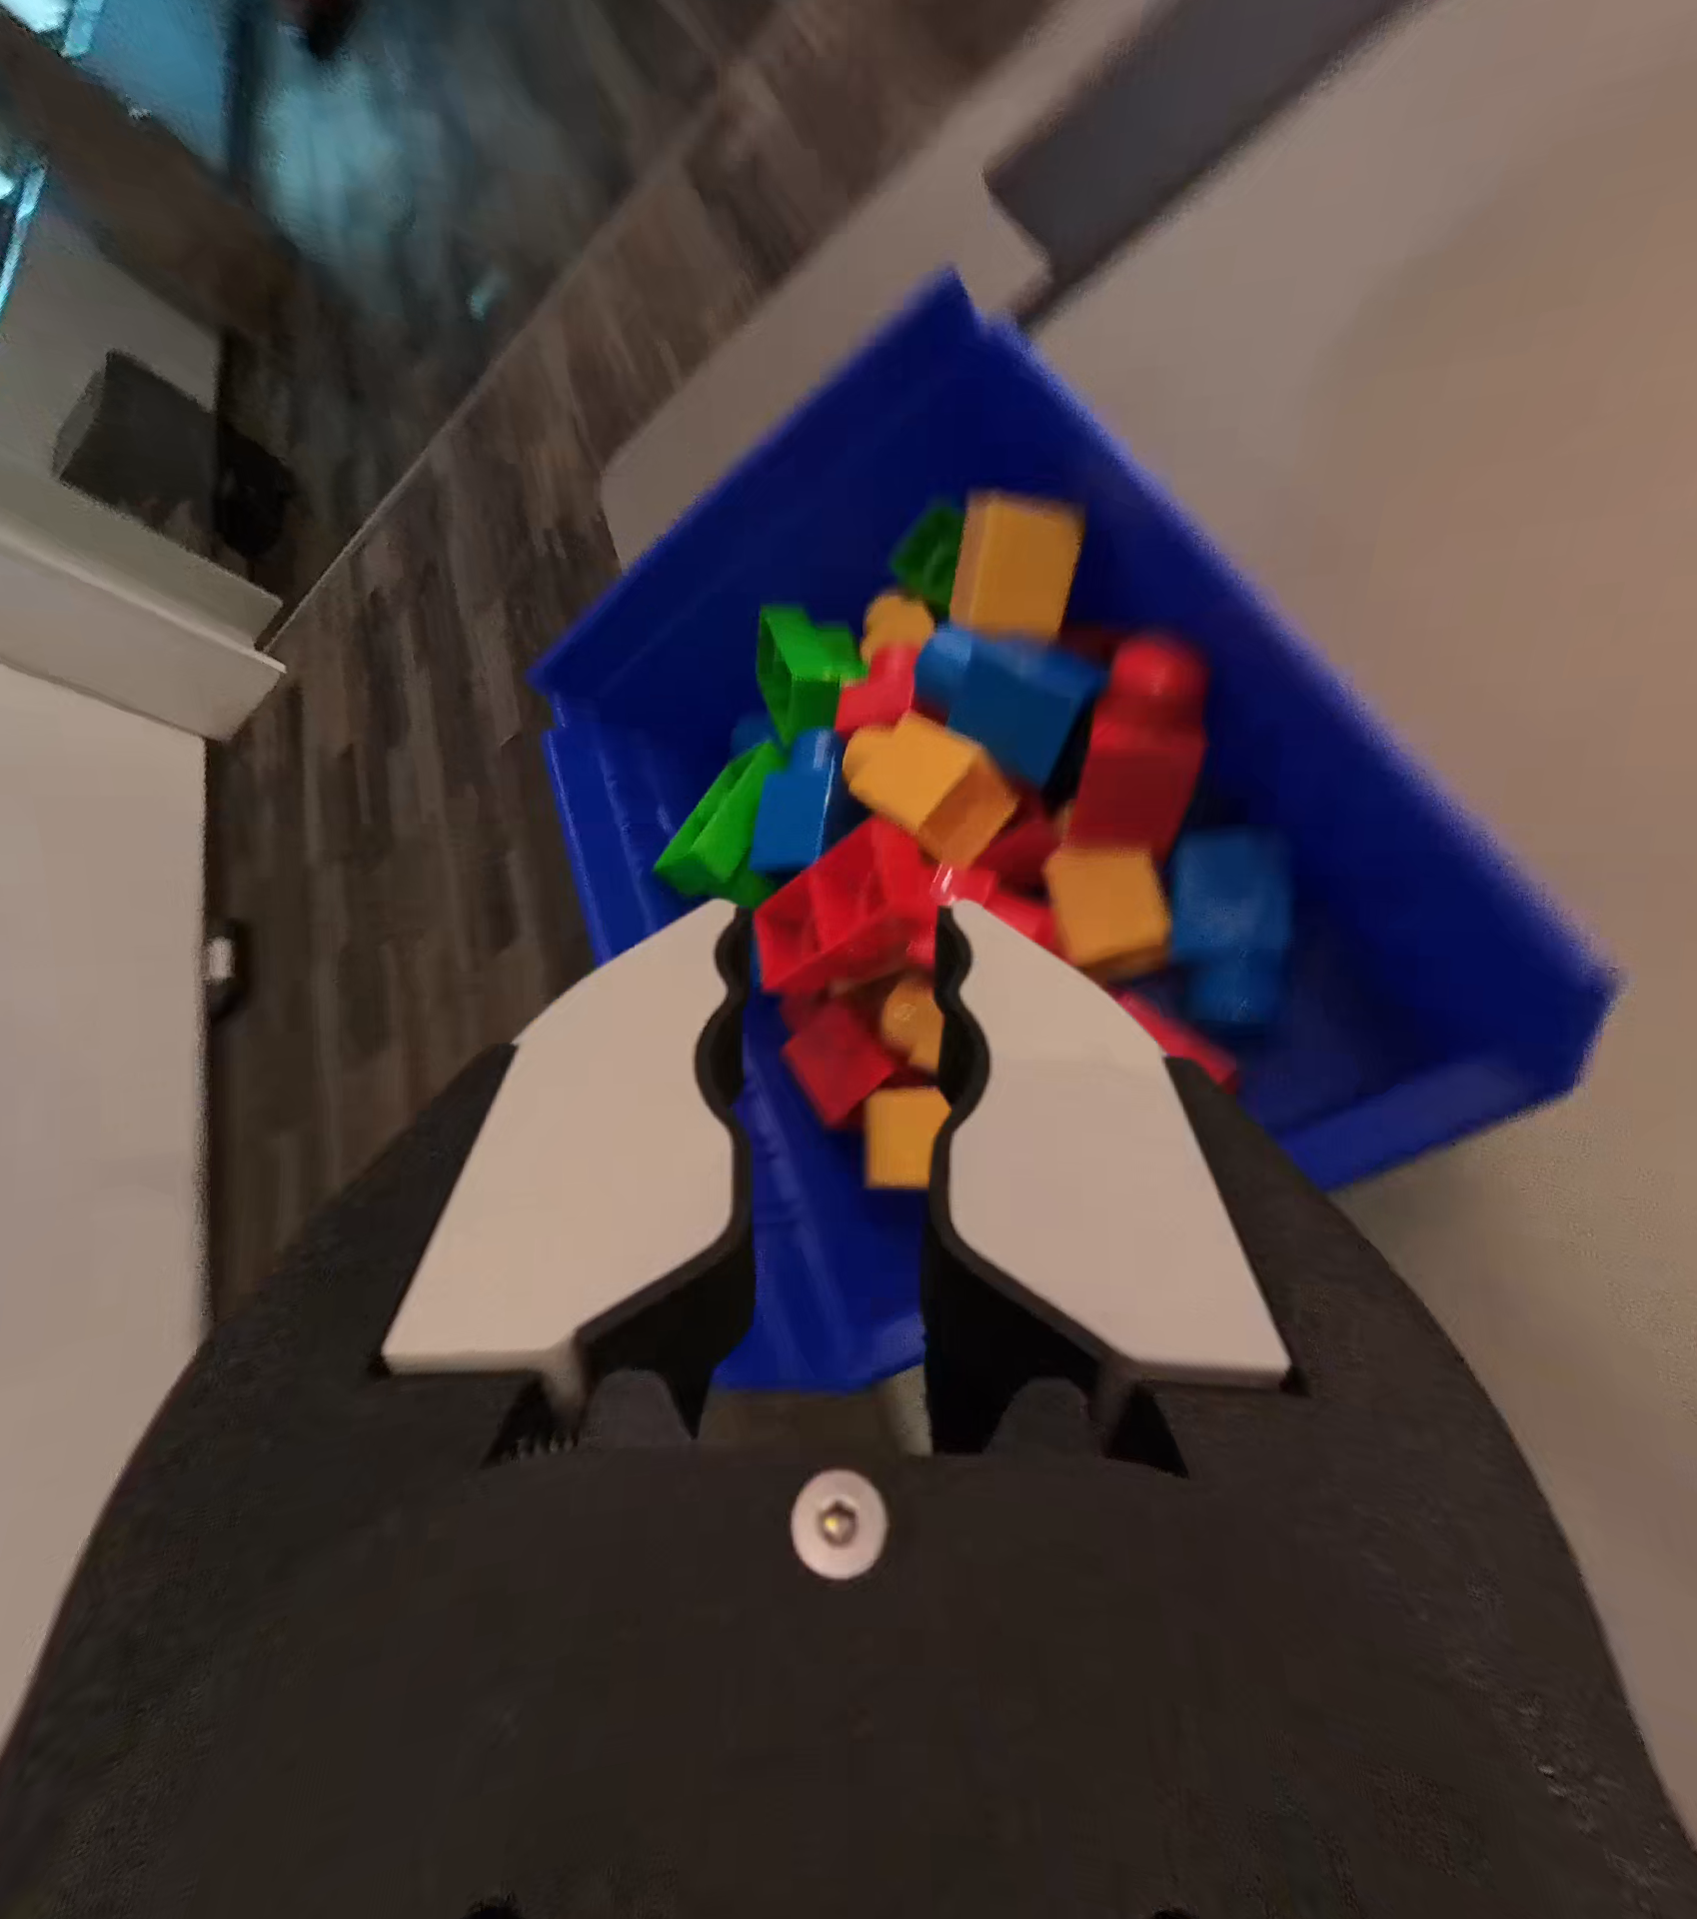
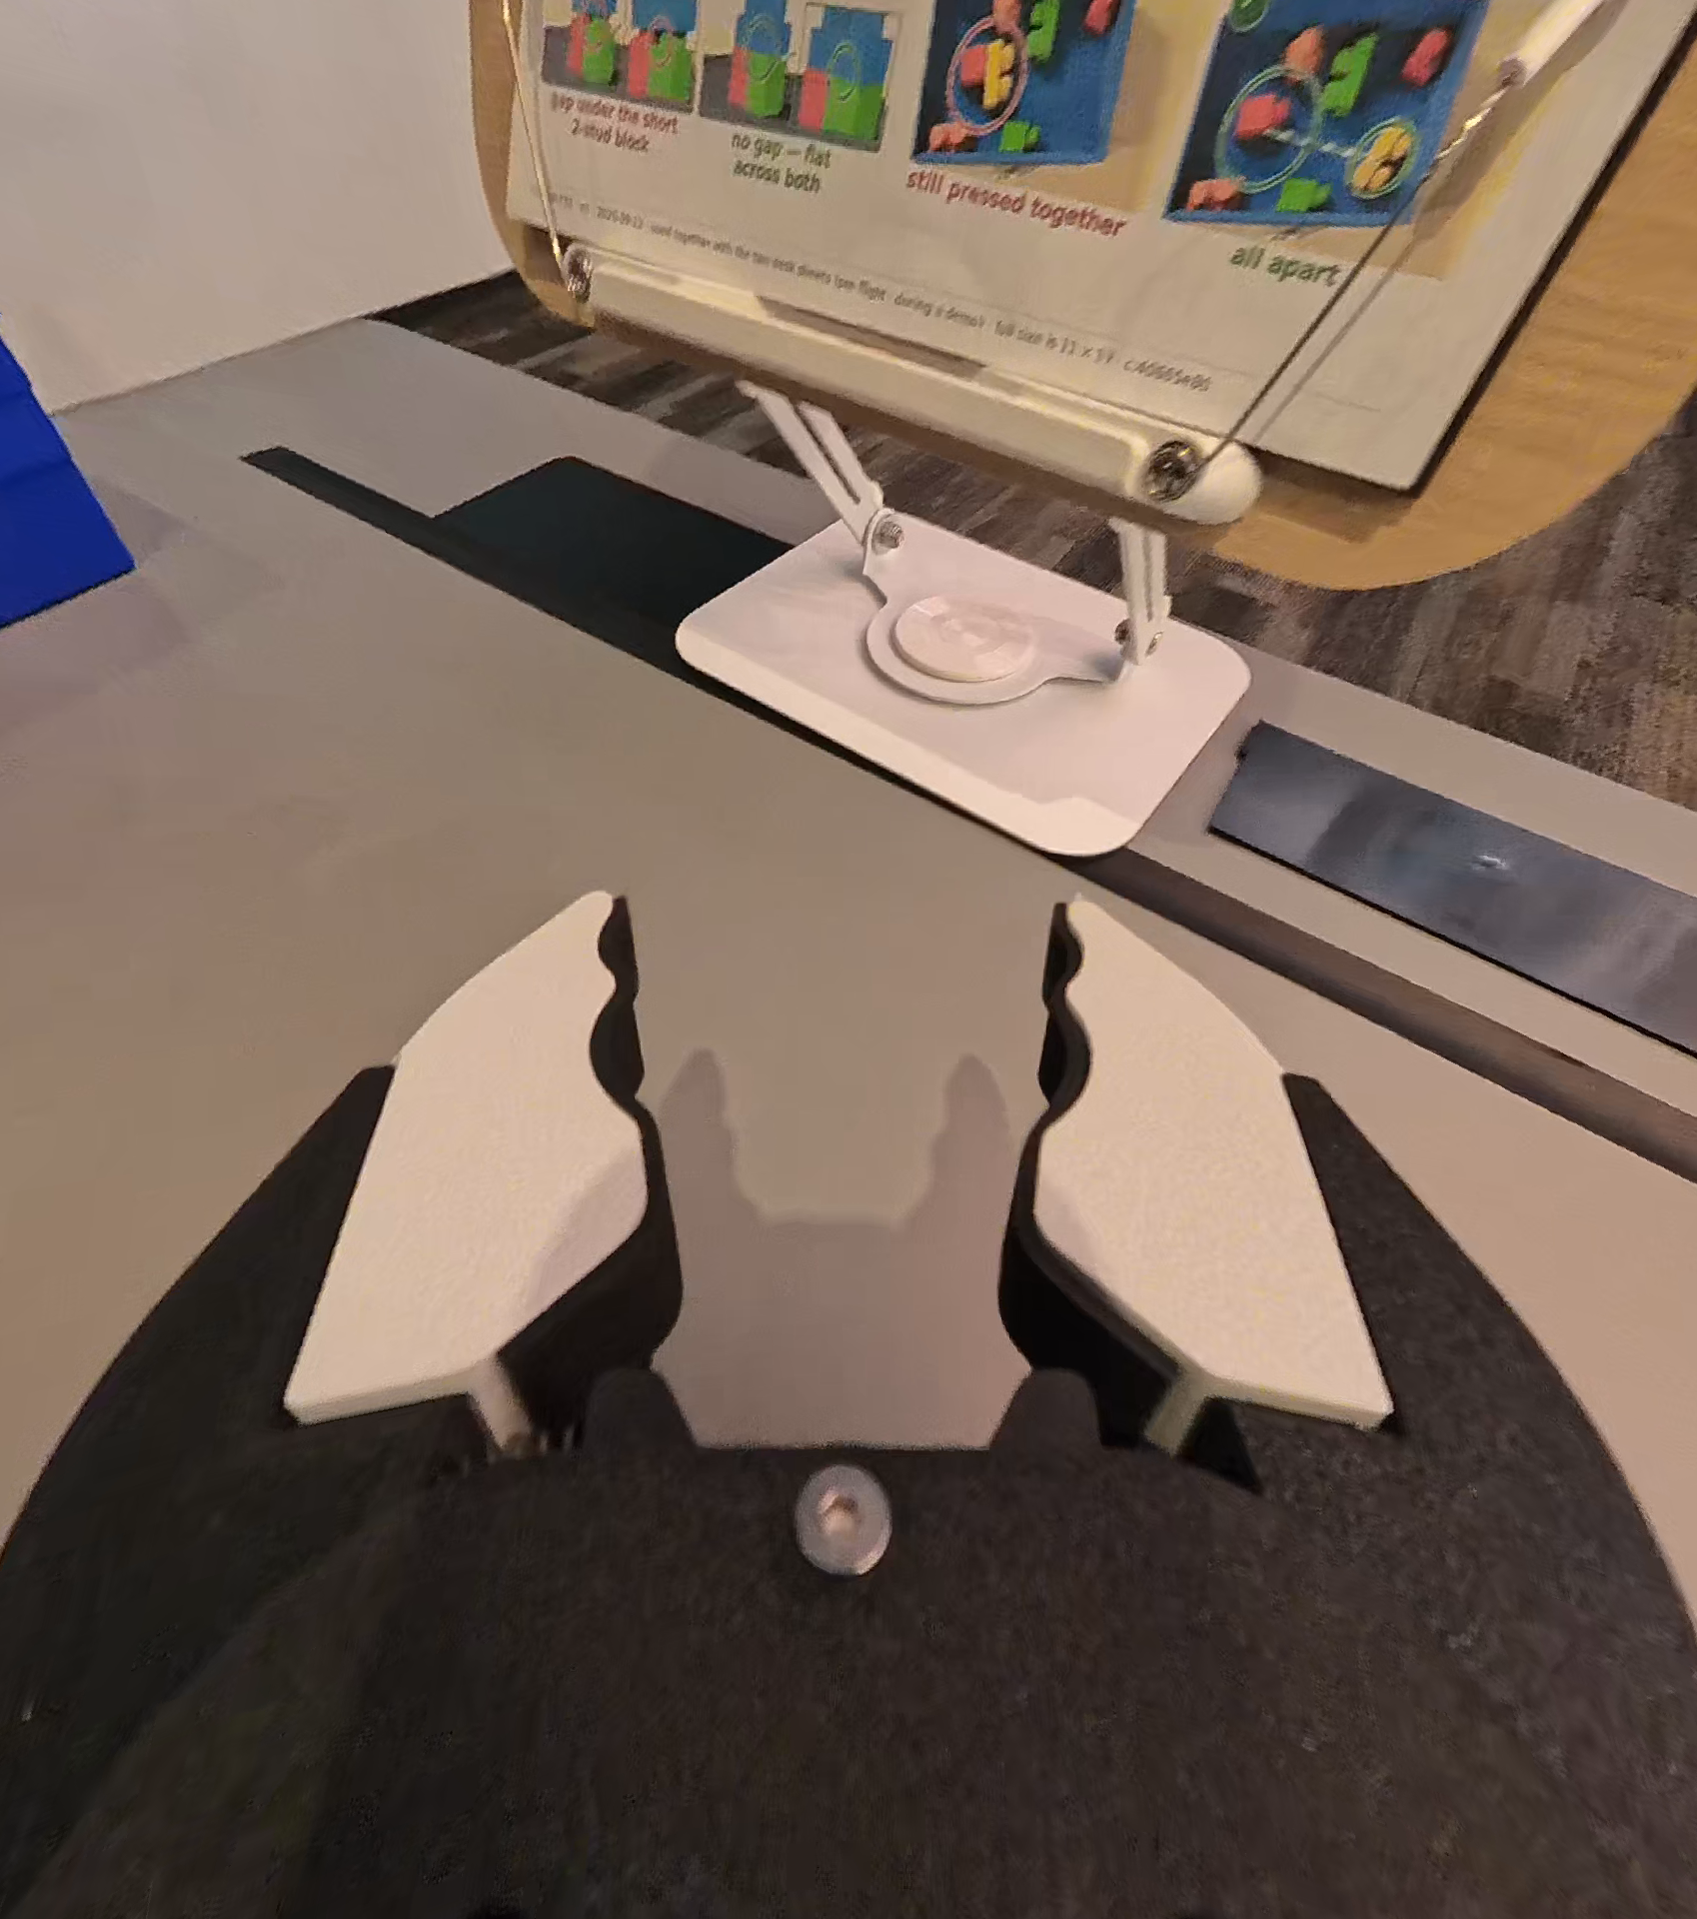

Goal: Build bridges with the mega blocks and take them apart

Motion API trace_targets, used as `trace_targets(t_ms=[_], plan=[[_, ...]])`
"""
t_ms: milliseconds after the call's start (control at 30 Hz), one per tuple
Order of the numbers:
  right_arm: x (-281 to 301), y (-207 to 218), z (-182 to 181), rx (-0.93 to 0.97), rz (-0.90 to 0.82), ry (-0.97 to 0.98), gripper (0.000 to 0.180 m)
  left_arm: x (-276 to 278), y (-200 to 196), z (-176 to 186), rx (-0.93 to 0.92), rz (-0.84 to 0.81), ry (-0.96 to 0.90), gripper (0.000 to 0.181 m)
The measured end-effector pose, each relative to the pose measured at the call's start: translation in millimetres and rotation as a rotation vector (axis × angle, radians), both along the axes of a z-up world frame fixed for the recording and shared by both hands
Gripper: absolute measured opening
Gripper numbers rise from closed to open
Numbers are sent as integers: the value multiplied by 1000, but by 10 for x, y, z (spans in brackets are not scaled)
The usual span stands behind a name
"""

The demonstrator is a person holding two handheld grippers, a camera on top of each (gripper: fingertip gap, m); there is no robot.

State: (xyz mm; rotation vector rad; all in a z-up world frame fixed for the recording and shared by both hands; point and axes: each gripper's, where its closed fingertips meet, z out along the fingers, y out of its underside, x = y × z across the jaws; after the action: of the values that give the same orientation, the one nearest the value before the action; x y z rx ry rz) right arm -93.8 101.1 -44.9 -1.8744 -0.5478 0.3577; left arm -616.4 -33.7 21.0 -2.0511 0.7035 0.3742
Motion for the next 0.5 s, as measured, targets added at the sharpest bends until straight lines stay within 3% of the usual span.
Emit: trace_targets(t_ms=[133,500], plan=[[-85,-22,-124,-27,42,-38,75,-288,94,-256,-154,-113,320,38],[-198,-60,-162,-44,93,-17,74,-485,421,-810,-384,-274,546,49]])
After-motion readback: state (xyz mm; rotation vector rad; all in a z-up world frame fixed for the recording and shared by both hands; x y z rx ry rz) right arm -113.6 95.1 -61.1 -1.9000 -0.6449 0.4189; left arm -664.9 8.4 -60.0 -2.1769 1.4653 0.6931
